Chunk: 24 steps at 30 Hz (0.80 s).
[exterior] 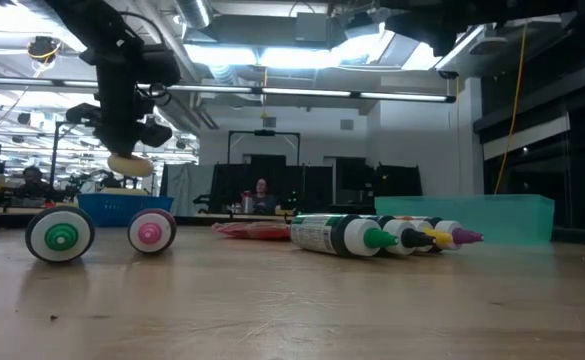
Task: Pick & Place Food Item
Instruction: Put the yellow donut into the top blue bin
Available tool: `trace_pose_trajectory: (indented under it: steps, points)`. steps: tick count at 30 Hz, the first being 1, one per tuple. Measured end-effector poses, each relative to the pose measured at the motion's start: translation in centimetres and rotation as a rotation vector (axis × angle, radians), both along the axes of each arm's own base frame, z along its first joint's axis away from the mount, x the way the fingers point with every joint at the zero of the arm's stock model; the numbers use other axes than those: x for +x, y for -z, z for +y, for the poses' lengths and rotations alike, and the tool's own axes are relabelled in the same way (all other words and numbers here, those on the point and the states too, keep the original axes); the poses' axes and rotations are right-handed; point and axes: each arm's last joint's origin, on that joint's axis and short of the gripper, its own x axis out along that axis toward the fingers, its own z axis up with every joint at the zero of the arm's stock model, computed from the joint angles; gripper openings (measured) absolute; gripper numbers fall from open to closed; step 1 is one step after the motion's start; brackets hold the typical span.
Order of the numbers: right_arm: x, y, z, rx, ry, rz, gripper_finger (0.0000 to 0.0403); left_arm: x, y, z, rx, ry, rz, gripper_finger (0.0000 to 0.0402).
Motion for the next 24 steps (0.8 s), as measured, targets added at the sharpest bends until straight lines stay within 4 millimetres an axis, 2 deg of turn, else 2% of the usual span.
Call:
trace_pose_trajectory:
  steps: [13,18,24]
  points:
    - [0.00,0.00,0.00,0.014,0.000,-0.003,0.0254,-0.03,-0.01,0.00,0.002,0.004,0.016,0.0169]
    - [0.00,0.00,0.00,0.014,0.000,-0.003,0.0254,-0.02,0.00,-0.02,0.000,0.010,0.020,0.0193]
    - [0.00,0.00,0.00,0.014,0.000,-0.003,0.0254,0.00,0.06,-0.08,-0.023,0.035,0.018,0.0197]
